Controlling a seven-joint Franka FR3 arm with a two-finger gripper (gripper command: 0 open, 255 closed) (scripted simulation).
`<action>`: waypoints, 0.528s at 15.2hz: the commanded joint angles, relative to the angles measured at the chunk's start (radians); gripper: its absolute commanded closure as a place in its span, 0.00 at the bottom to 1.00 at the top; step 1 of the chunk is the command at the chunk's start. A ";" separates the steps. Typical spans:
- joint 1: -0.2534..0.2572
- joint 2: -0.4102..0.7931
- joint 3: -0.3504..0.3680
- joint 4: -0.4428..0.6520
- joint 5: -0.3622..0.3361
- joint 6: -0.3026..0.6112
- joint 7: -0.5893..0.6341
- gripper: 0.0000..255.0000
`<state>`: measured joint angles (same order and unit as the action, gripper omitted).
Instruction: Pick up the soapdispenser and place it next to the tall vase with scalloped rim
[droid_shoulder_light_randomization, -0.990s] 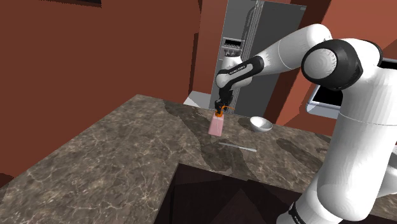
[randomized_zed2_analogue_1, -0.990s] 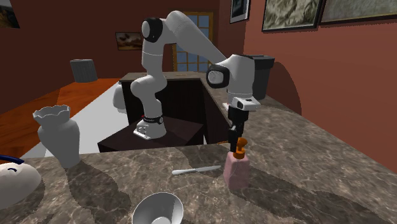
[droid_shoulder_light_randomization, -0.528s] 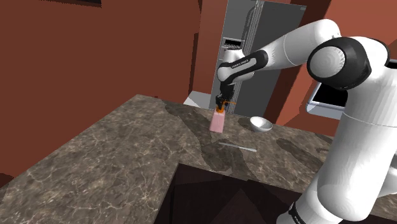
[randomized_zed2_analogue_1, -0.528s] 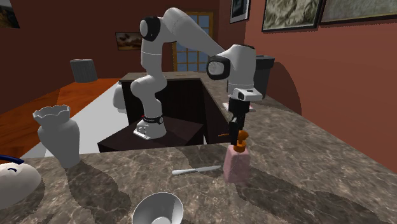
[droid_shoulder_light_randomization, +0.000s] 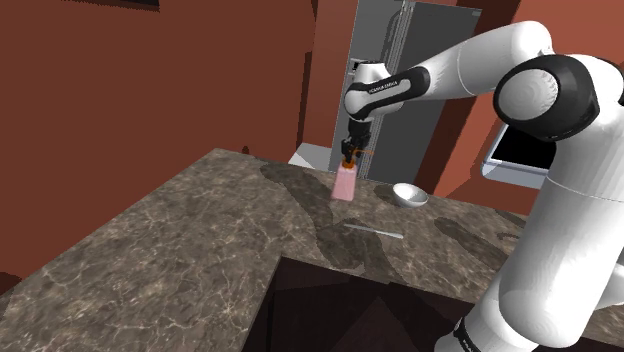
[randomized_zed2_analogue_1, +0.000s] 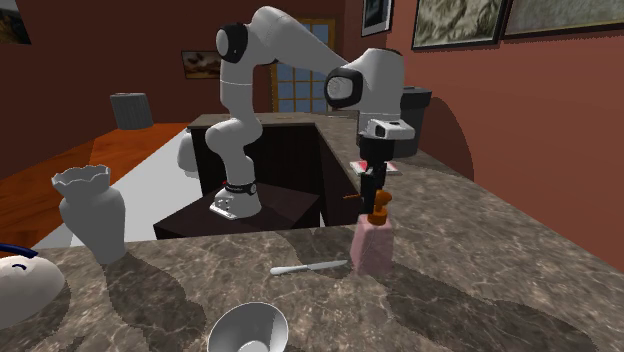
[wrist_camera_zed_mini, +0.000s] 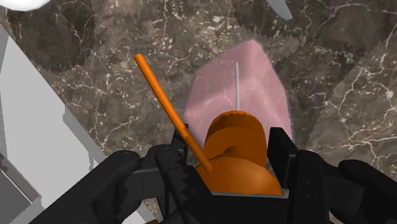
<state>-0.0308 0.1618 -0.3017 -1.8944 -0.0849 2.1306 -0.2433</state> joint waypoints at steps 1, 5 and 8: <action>0.001 -0.006 0.000 0.024 0.000 -0.029 -0.001 1.00; 0.002 -0.020 0.000 0.060 -0.003 -0.080 -0.004 1.00; 0.003 -0.029 0.000 0.090 -0.004 -0.118 -0.006 1.00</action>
<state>-0.0276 0.1327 -0.3017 -1.8164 -0.0896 2.0247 -0.2479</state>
